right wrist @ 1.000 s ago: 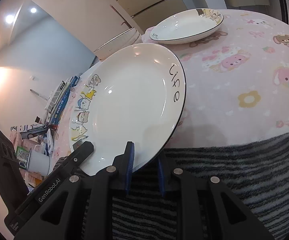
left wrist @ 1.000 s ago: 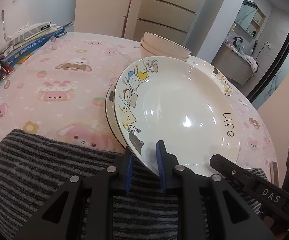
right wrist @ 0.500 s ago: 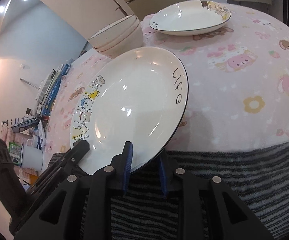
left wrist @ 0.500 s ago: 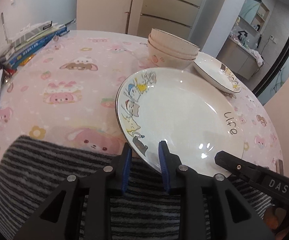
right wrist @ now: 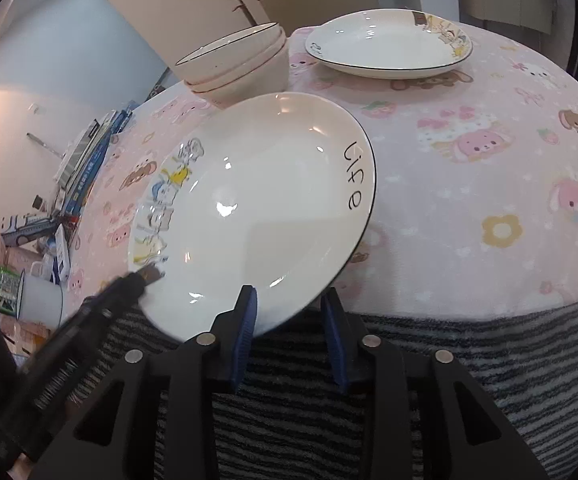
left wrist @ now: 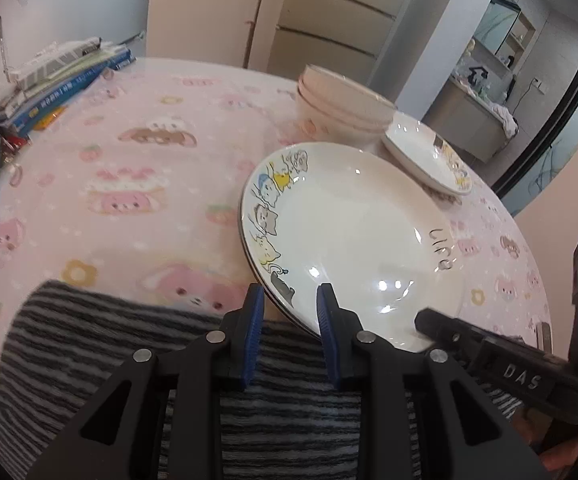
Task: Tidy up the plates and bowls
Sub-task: 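Open the left tool and release the 'Life' plate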
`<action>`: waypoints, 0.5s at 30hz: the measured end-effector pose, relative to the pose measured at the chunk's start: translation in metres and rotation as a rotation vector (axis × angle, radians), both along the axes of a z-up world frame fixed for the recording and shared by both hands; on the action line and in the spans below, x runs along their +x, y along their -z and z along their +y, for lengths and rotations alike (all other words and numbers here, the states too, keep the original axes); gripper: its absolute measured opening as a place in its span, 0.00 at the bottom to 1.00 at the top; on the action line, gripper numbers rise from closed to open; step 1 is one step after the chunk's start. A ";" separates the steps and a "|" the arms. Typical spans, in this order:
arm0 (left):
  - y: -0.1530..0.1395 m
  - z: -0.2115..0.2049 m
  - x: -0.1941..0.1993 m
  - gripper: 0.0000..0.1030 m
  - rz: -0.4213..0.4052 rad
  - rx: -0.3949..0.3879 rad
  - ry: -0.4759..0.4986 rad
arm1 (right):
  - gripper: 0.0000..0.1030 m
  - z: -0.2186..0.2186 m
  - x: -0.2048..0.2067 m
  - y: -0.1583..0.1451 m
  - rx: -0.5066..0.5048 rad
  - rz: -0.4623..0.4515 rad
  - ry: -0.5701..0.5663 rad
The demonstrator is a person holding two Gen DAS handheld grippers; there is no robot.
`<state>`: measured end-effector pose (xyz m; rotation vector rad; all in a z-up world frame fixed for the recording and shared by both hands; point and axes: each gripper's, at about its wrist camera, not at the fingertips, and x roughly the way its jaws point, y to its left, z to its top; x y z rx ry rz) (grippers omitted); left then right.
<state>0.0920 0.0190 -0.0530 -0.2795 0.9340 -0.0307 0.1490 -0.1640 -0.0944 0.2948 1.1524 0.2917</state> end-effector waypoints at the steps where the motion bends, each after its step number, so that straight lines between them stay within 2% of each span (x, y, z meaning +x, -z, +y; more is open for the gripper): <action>1: -0.005 0.002 -0.002 0.24 -0.017 0.018 -0.002 | 0.39 -0.004 0.001 0.002 0.010 0.010 0.011; 4: -0.020 0.005 -0.009 0.25 -0.056 0.056 0.010 | 0.41 -0.018 0.003 0.002 0.030 0.026 0.049; 6: -0.030 0.009 -0.015 0.27 -0.087 0.056 0.016 | 0.41 -0.028 0.003 -0.001 0.042 0.018 0.071; 8: -0.042 0.011 -0.022 0.36 -0.131 0.057 0.017 | 0.41 -0.037 0.001 -0.009 0.041 -0.005 0.087; 12: -0.066 0.004 -0.036 0.40 -0.221 0.126 0.027 | 0.41 -0.049 -0.007 -0.032 0.026 -0.077 0.085; 15: -0.082 -0.003 -0.042 0.51 -0.284 0.151 0.047 | 0.41 -0.057 -0.016 -0.056 0.018 -0.160 0.088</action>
